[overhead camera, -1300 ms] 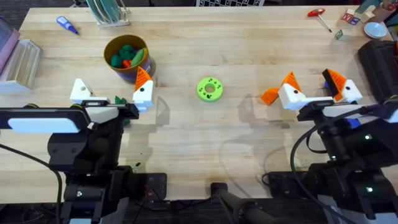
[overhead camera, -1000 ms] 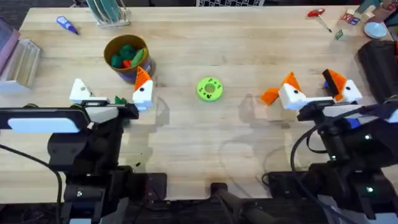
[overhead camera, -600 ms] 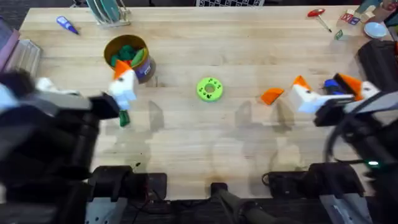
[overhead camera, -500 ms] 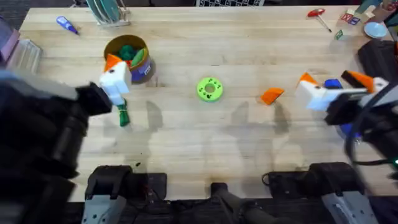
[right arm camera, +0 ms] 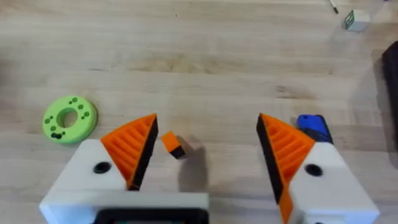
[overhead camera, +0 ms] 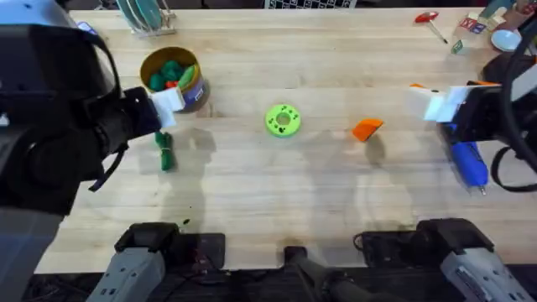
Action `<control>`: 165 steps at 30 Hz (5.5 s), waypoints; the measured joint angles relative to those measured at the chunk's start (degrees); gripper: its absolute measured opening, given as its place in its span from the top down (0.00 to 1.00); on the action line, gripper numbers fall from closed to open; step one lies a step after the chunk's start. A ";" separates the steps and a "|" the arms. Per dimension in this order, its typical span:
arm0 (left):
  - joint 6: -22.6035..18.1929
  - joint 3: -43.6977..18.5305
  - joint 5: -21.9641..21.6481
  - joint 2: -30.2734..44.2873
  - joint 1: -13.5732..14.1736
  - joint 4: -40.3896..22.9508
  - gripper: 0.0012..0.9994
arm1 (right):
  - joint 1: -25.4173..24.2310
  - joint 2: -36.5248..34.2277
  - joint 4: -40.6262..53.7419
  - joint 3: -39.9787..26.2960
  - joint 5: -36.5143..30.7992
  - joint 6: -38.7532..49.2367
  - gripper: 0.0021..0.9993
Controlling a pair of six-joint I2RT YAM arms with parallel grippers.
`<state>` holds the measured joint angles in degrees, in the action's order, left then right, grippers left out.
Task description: Pick up the gripper from the table and insert it into the empty holder that is missing its gripper. Then pick up a screw, insert it into the mounting hole, and use the screwdriver to tighten it. Finally, clean up the table by picking up the vegetable and placing it into the bucket.
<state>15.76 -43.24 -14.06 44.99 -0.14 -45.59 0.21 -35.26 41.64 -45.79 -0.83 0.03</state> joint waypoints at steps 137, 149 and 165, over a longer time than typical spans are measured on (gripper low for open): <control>-14.81 42.88 29.55 -44.69 31.78 42.09 0.01 | 0.00 0.06 14.43 -0.14 -1.23 3.78 0.03; -14.81 42.88 29.55 -44.69 31.78 42.09 0.01 | 0.00 0.06 2.67 -0.17 4.74 4.22 0.03; -14.81 42.88 29.55 -44.70 31.78 42.09 0.01 | 5.54 -19.23 9.67 -3.13 6.26 5.23 0.03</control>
<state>0.95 -0.36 15.49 0.30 31.64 -3.51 5.75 -54.50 51.31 -48.91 5.43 5.26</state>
